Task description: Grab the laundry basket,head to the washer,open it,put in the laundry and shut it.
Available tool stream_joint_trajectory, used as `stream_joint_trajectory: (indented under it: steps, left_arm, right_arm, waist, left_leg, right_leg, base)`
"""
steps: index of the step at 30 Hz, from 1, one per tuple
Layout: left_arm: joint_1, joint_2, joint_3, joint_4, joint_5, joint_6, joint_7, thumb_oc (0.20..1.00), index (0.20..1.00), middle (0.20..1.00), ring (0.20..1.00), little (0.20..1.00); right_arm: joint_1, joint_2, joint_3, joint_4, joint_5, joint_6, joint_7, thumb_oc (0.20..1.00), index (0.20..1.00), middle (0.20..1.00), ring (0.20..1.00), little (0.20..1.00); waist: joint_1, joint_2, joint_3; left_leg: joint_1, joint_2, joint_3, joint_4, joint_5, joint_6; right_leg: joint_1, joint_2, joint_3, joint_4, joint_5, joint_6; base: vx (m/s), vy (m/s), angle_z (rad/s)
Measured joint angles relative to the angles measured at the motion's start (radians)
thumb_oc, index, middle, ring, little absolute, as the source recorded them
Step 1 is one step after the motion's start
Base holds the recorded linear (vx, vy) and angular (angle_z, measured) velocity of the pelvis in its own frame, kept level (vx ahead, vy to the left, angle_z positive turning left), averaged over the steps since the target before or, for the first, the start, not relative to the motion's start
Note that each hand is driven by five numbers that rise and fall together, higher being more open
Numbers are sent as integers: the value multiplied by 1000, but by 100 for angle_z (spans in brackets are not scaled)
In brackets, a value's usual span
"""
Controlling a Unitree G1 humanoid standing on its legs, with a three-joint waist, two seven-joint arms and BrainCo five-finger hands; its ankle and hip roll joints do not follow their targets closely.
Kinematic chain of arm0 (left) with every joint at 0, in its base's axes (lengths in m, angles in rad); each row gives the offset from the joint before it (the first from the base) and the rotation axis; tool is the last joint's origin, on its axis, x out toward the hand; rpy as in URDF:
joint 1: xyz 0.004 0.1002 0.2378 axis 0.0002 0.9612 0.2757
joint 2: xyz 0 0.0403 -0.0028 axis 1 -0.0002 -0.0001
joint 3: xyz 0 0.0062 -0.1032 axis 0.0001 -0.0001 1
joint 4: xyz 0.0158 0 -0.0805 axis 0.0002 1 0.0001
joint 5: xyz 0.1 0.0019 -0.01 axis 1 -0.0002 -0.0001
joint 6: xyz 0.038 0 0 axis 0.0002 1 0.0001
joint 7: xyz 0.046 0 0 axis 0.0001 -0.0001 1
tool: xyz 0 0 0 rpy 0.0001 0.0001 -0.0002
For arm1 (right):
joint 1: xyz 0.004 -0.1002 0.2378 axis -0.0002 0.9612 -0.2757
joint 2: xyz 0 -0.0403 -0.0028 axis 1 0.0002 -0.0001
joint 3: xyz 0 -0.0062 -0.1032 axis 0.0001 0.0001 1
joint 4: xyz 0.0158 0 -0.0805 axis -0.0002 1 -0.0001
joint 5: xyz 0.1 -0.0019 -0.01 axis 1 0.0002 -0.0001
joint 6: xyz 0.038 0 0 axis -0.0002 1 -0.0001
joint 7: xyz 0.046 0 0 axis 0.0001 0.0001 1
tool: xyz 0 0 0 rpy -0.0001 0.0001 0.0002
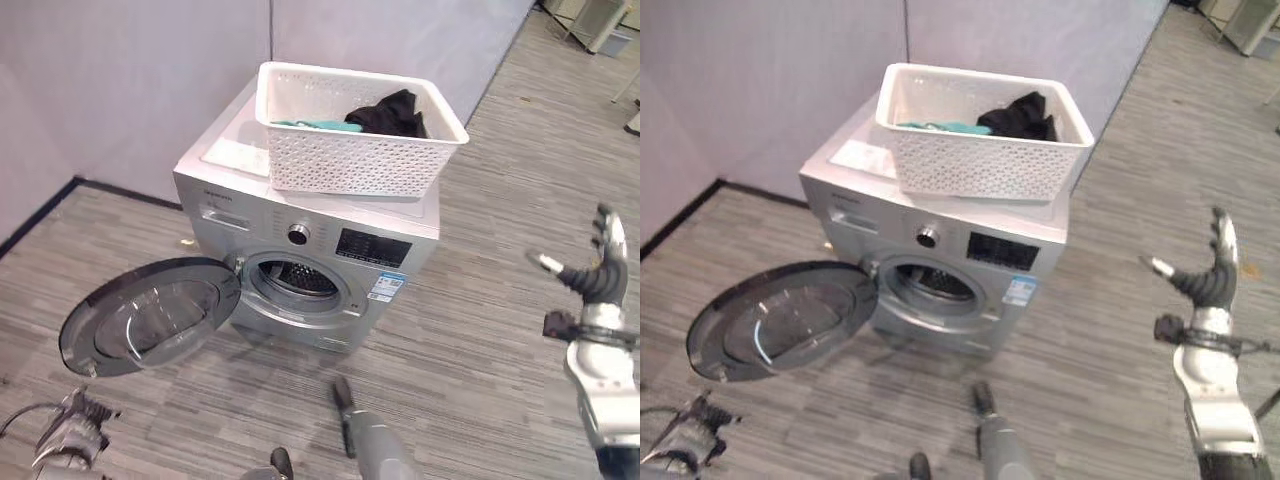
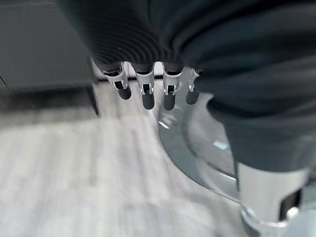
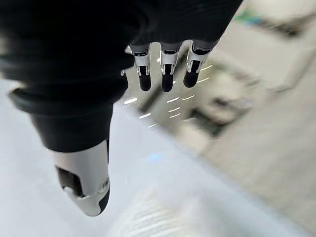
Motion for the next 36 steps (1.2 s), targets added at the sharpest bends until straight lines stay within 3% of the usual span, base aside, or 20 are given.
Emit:
stream_joint_trajectory:
  steps: [1, 2, 6, 7, 8, 9, 10, 11, 12, 13, 14, 16, 18, 20, 23, 27, 29, 32, 34, 36]
  left_arm:
    - [-1, -24, -18, -27, -2, -5, -2, 1000, 1000, 1000, 1000, 1000]
    - [6, -57, -61, -42, -6, -8, -5, 1000, 1000, 1000, 1000, 1000]
    - [90, -126, -146, -231, -8, -16, -13, 1000, 1000, 1000, 1000, 1000]
    - [104, -132, -145, -236, -9, -22, -13, 1000, 1000, 1000, 1000, 1000]
    - [130, -155, -143, -249, -16, -17, -13, 1000, 1000, 1000, 1000, 1000]
    - [152, -171, -146, -283, -37, -14, -19, 1000, 1000, 1000, 1000, 1000]
    - [175, -200, -150, -327, -43, -18, -24, 1000, 1000, 1000, 1000, 1000]
    - [185, -212, -165, -353, -44, -31, -34, 1000, 1000, 1000, 1000, 1000]
    - [185, -195, -158, -350, -45, -23, -43, 1000, 1000, 1000, 1000, 1000]
    - [179, -175, -170, -353, -44, -23, -49, 1000, 1000, 1000, 1000, 1000]
    - [168, -166, -183, -361, -43, -24, -55, 1000, 1000, 1000, 1000, 1000]
    - [177, -163, -190, -401, -37, -24, -83, 1000, 1000, 1000, 1000, 1000]
    - [219, -160, -187, -440, -38, -31, -96, 1000, 1000, 1000, 1000, 1000]
    - [236, -145, -180, -440, -38, -28, -109, 1000, 1000, 1000, 1000, 1000]
    - [290, -105, -133, -441, -44, -30, -138, 1000, 1000, 1000, 1000, 1000]
    - [326, -94, -84, -408, -44, -32, -168, 1000, 1000, 1000, 1000, 1000]
    - [327, -89, -64, -366, -45, -29, -170, 1000, 1000, 1000, 1000, 1000]
    - [325, -93, -30, -307, -47, -30, -172, 1000, 1000, 1000, 1000, 1000]
    - [320, -94, -31, -307, -80, -31, -173, 1000, 1000, 1000, 1000, 1000]
    - [325, -101, -31, -307, -86, -31, -173, 1000, 1000, 1000, 1000, 1000]
  right_arm:
    - [-40, -42, 6, -2, -26, -3, 5, 1000, 1000, 1000, 1000, 1000]
    - [-96, -141, 6, 19, -38, -2, 7, 1000, 1000, 1000, 1000, 1000]
    - [-157, -361, -12, 99, -42, 15, 38, 1000, 1000, 1000, 1000, 1000]
    - [-176, -386, -14, 108, -49, 18, 52, 1000, 1000, 1000, 1000, 1000]
    - [-199, -404, -13, 124, -54, 22, 71, 1000, 1000, 1000, 1000, 1000]
    - [-204, -435, -15, 151, -53, 34, 81, 1000, 1000, 1000, 1000, 1000]
    - [-221, -465, -6, 205, -48, 53, 96, 1000, 1000, 1000, 1000, 1000]
    - [-275, -507, 18, 250, -32, 76, 113, 1000, 1000, 1000, 1000, 1000]
    - [-298, -501, 35, 259, -32, 73, 123, 1000, 1000, 1000, 1000, 1000]
    - [-282, -513, 35, 260, -32, 72, 141, 1000, 1000, 1000, 1000, 1000]
    - [-268, -525, 11, 260, -32, 78, 159, 1000, 1000, 1000, 1000, 1000]
    - [-253, -523, -40, 280, -26, 93, 201, 1000, 1000, 1000, 1000, 1000]
    - [-231, -532, -55, 284, -11, 99, 249, 1000, 1000, 1000, 1000, 1000]
    - [-209, -557, -48, 304, 7, 120, 298, 1000, 1000, 1000, 1000, 1000]
    - [-208, -625, 1, 345, 57, 143, 415, 1000, 1000, 1000, 1000, 1000]
    - [-109, -740, 8, 332, 82, 141, 550, 1000, 1000, 1000, 1000, 1000]
    - [-131, -744, 25, 327, 84, 134, 576, 1000, 1000, 1000, 1000, 1000]
    - [-248, -745, 190, 327, 104, 109, 619, 1000, 1000, 1000, 1000, 1000]
    - [-479, -749, 464, 446, 102, 114, 638, 1000, 1000, 1000, 1000, 1000]
    - [-506, -752, 508, 449, 93, 109, 652, 1000, 1000, 1000, 1000, 1000]
  waist:
    - [1, -11, 3]
    - [19, 10, 16]
    - [35, 55, -18]
    - [43, 48, -24]
    - [56, 50, -30]
    - [55, 49, -30]
    - [58, 53, -39]
    - [75, 49, -49]
    - [78, 9, -51]
    - [67, -35, -51]
    - [41, -69, -48]
    - [57, -80, -41]
    - [64, -54, -41]
    - [41, -24, -52]
    - [2, 23, -68]
    - [-24, 1, -82]
    - [-28, -12, -92]
    - [-27, -22, -99]
    - [-24, -28, -103]
    - [-8, -29, -103]
  left_leg:
    - [2, -11, -32, 31, -23, -1]
    - [23, -15, -74, 47, -56, -8]
    - [80, -8, -195, 46, -106, -47]
    - [117, -7, -217, 25, -118, -69]
    - [145, 14, -227, 30, -143, -110]
    - [129, 33, -222, 131, -171, -161]
    - [10, 57, -189, 397, -176, -187]
    - [-178, 127, -133, 740, -138, -166]
    - [-213, 197, -86, 675, -157, -171]
    - [-209, 328, 59, 489, -167, -176]
    - [-199, 378, 105, 289, -138, -209]
    - [-130, 404, 102, -14, -52, -257]
    - [-40, 360, 74, -149, 38, -295]
    - [-14, 310, 63, -133, 94, -286]
    - [46, 292, 109, -177, 151, -252]
    - [89, 254, 151, -248, 154, -252]
    - [89, 240, 163, -248, 157, -247]
    - [97, 236, 203, -248, 157, -246]
    - [114, 233, 219, -248, 154, -242]
    - [113, 233, 224, -248, 150, -235]
  right_leg:
    - [-12, 6, -22, -7, 2, -23]
    - [-8, 1, -70, -5, 24, -58]
    - [104, -40, -151, 25, 51, -100]
    - [152, -48, -155, 27, 59, -105]
    - [205, -36, -172, 18, 130, -145]
    - [239, -25, -218, 31, 177, -187]
    - [265, 4, -260, 41, 135, -222]
    - [282, 60, -292, 44, 104, -255]
    - [296, 63, -296, 49, 77, -284]
    - [320, 62, -331, 18, 73, -304]
    - [332, 61, -354, 12, 68, -312]
    - [359, 63, -314, 12, 68, -304]
    - [405, 69, -286, 14, 58, -273]
    - [438, 77, -280, -3, 43, -250]
    - [460, 97, -236, -41, 39, -244]
    - [455, 57, -229, -54, 23, -224]
    - [443, 44, -213, -55, 26, -218]
    - [435, 38, -181, -54, 40, -207]
    - [444, 35, -170, -54, 44, -198]
    - [441, 35, -159, -54, 47, -194]
  base:
    - [445, -171, 124]
    - [637, -254, 100]
    - [375, -208, 93]
    - [439, -385, 69]
    - [309, -343, 79]
    - [178, -248, 104]
    - [164, -160, 112]
    - [108, -90, 77]
    - [152, -81, 65]
    - [101, 29, 76]
    - [160, 58, 75]
    - [113, 54, -2]
    - [126, 44, -52]
    - [135, 90, -38]
    - [44, 84, -60]
    - [11, 69, -21]
    - [7, 71, -25]
    - [-5, 55, -40]
    - [-7, 25, -17]
    - [4, 12, -12]
